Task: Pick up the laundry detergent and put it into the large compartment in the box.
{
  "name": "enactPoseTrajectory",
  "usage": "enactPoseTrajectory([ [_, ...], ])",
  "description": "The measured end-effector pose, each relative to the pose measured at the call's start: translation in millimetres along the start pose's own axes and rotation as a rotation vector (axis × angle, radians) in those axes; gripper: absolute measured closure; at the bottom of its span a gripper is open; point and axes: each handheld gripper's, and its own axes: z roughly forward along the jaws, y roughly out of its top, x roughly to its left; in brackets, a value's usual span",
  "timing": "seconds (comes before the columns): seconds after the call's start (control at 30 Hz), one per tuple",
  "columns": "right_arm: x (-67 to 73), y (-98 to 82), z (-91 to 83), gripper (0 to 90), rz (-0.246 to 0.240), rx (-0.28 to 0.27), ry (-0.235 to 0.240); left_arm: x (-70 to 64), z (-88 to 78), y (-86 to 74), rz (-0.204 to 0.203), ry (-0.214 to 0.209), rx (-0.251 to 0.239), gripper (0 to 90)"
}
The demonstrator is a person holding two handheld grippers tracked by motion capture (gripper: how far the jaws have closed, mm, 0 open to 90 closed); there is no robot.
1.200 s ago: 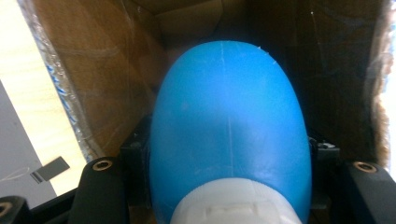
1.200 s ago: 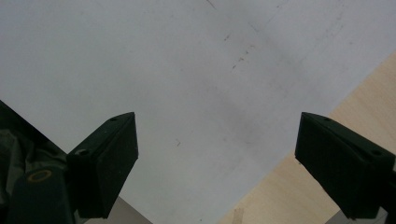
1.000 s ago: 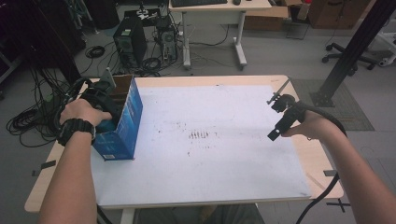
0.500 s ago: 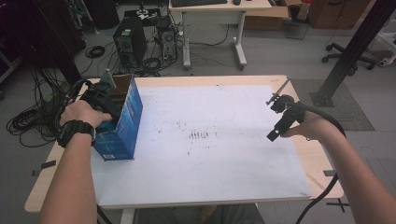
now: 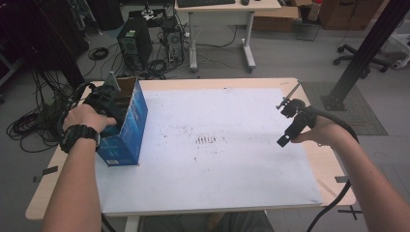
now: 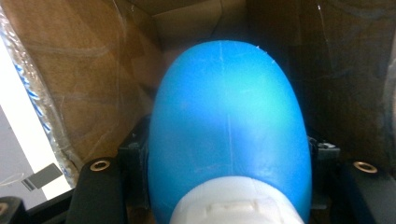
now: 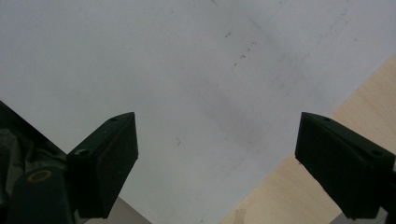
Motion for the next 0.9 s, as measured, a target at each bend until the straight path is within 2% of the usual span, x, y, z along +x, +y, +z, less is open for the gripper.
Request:
enactPoseTrajectory([
  [0.57,1.1,1.2,1.9,13.0,-0.002,0.005,0.000,1.4,-2.0,-1.2,-0.031,-0.015,-0.005,26.8],
  [0.9,1.5,1.8,1.5,13.1,-0.005,0.002,0.002,0.2,-14.0,-1.3,-0.052,-0.005,-0.016,23.8],
])
